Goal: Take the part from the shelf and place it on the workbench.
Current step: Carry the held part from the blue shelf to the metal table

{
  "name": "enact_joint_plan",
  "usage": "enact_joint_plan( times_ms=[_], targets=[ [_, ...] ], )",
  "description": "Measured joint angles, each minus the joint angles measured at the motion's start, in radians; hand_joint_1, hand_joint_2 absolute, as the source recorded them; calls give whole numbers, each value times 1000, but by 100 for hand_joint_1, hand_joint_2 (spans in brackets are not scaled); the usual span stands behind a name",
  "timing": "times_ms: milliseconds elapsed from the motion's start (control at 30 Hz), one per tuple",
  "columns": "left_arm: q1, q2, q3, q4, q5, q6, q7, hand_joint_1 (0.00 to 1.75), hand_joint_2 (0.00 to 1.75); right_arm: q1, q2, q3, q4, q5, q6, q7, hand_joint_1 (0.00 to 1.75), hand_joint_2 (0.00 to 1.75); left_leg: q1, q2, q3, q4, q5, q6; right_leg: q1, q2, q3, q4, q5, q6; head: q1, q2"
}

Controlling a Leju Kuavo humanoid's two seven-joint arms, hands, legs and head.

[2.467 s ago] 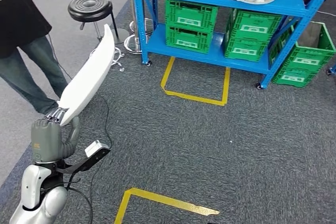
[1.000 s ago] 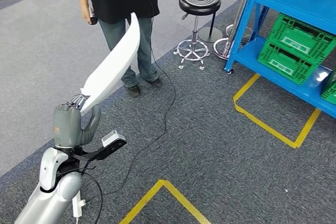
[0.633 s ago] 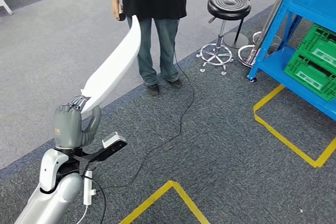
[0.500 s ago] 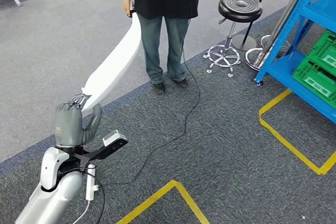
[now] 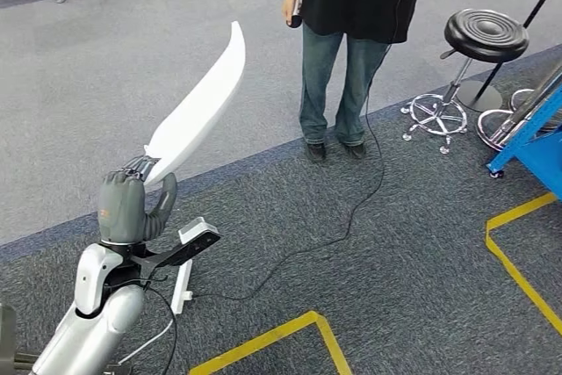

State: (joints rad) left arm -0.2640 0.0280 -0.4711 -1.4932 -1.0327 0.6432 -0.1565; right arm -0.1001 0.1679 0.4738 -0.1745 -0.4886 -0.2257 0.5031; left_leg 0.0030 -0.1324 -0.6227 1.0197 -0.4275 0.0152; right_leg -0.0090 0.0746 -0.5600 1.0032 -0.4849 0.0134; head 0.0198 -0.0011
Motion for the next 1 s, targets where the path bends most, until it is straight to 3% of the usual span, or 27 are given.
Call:
enact_joint_plan(
  times_ms=[67, 133, 200, 233, 267, 333, 400, 433, 500, 533, 567, 600, 667, 700, 733, 767, 800, 867, 900, 967, 1000],
  targets=[
    [-1, 1, -1, 0, 0, 0, 0, 175, 175, -2, 4, 0, -1, 1, -3, 2, 0, 0, -2, 39, -11, 24, -16, -11, -2, -25, 11, -11, 4, -8, -3, 0],
    [-5, 0, -3, 1, 0, -1, 0, 175, 175, -1, 7, 0, -1, 2, -7, 5, 0, 0, -1, 100, -58, 121, -67, -23, -1, -56, 19, -17, 2, -16, -6, 0],
    [-6, 0, -5, 2, 0, -1, 0, 175, 175, 0, 8, 0, -1, 3, -10, 7, 0, 0, 6, 119, -117, 239, -112, -34, 0, -86, 22, -16, -2, -19, -8, 0],
    [-5, 0, -7, 4, 0, -1, 0, 175, 175, 1, 8, 0, -1, 3, -10, 7, 0, 0, 9, 121, -130, 262, -111, -38, 0, -101, 23, -16, -5, -18, -8, 0],
    [-4, 0, -8, 5, 0, -1, 0, 175, 175, 1, 8, 0, -1, 3, -11, 7, 0, 0, 12, 124, -124, 248, -92, -41, 0, -114, 25, -16, -8, -16, -8, 0],
    [-4, 1, -10, 6, 0, -1, 0, 175, 175, 2, 8, 0, -1, 4, -11, 8, 0, 0, 14, 153, -64, 131, -29, -42, 1, -140, 34, -15, -16, -9, -8, 0],
    [-6, 0, -11, 7, 0, -1, 0, 175, 175, 2, 8, 0, -1, 4, -12, 8, 0, 0, 6, 198, -12, 27, 0, -31, 8, -160, 41, -14, -25, 1, -8, 0],
    [-7, -1, -12, 7, 0, -1, 0, 175, 175, 3, 8, 0, -1, 4, -12, 8, 0, 0, 1, 211, -4, 9, -2, -22, 12, -169, 44, -14, -29, 6, -8, 0],
    [-7, -1, -12, 7, 0, -1, 0, 175, 175, 3, 8, 0, -1, 5, -13, 9, 0, 0, -2, 192, -6, 7, -5, -5, 15, -190, 49, -16, -36, 15, -6, 0],
    [-6, -1, -13, 7, 0, -1, 0, 175, 175, 3, 8, 0, -1, 5, -13, 9, 0, 0, -1, 180, -5, 5, -5, 2, 13, -187, 49, -12, -44, 20, -5, 0],
    [-7, -1, -13, 7, 0, -1, 0, 175, 175, 2, 8, 0, -1, 5, -14, 9, 0, 0, 0, 168, -4, 3, -5, 9, 11, -168, 41, 6, -59, 24, -4, 0],
    [-8, -2, -13, 7, -1, -1, 0, 175, 175, 1, 8, 0, -1, 5, -14, 8, 0, 0, 3, 156, -3, 1, -4, 14, 10, -141, 21, 48, -84, 27, -2, 0],
    [-9, -4, -13, 7, -1, -1, 0, 175, 175, -3, 8, 0, -1, 5, -14, 6, 0, 0, 3, 133, -3, 1, -4, 22, 9, -88, -53, 192, -146, 27, 2, 0],
    [-8, -5, -14, 7, -1, -1, 0, 175, 175, -4, 8, 0, -1, 5, -13, 6, 0, 0, 2, 120, -3, 1, -5, 23, 9, -79, -93, 263, -168, 26, 3, 0],
    [-7, -5, -14, 7, -1, -1, 0, 175, 175, -5, 8, 0, -1, 4, -13, 6, 0, 0, 0, 105, -2, 1, -5, 24, 9, -77, -120, 304, -171, 23, 2, 0],
    [-7, -6, -14, 7, -1, -1, 0, 175, 175, -5, 8, 0, -1, 4, -13, 6, 0, 0, -1, 90, 0, 1, -5, 24, 9, -75, -130, 305, -153, 20, 2, 0],
    [-7, -6, -14, 8, -1, -1, 0, 175, 175, -5, 8, 0, -1, 4, -12, 6, 0, 0, -2, 73, 2, 1, -5, 24, 9, -70, -117, 261, -115, 16, 2, 0],
    [-7, -6, -14, 8, -1, -1, 0, 175, 175, -5, 8, 0, -1, 4, -12, 6, 0, 0, -2, 43, 5, 2, -5, 22, 7, -31, -61, 115, -30, 8, 2, 0],
    [-8, -7, -14, 8, -1, -1, 0, 175, 175, -5, 8, 0, -1, 4, -12, 7, 0, 0, -2, 30, 3, 4, -5, 18, 4, -8, -35, 55, -7, 7, 2, 0],
    [-9, -8, -14, 8, -1, -1, 0, 175, 175, -5, 9, 0, -2, 3, -12, 7, 0, 0, 1, 6, -6, 3, 0, 7, 2, 16, -13, 9, -1, 6, 2, 0],
    [-9, -7, -15, 8, -1, -2, 0, 175, 175, -6, 10, 0, -2, 3, -12, 7, 0, 0, 3, -5, -9, 2, 3, -1, 3, 6, -9, 4, -1, 5, 2, 0]
  ],
)
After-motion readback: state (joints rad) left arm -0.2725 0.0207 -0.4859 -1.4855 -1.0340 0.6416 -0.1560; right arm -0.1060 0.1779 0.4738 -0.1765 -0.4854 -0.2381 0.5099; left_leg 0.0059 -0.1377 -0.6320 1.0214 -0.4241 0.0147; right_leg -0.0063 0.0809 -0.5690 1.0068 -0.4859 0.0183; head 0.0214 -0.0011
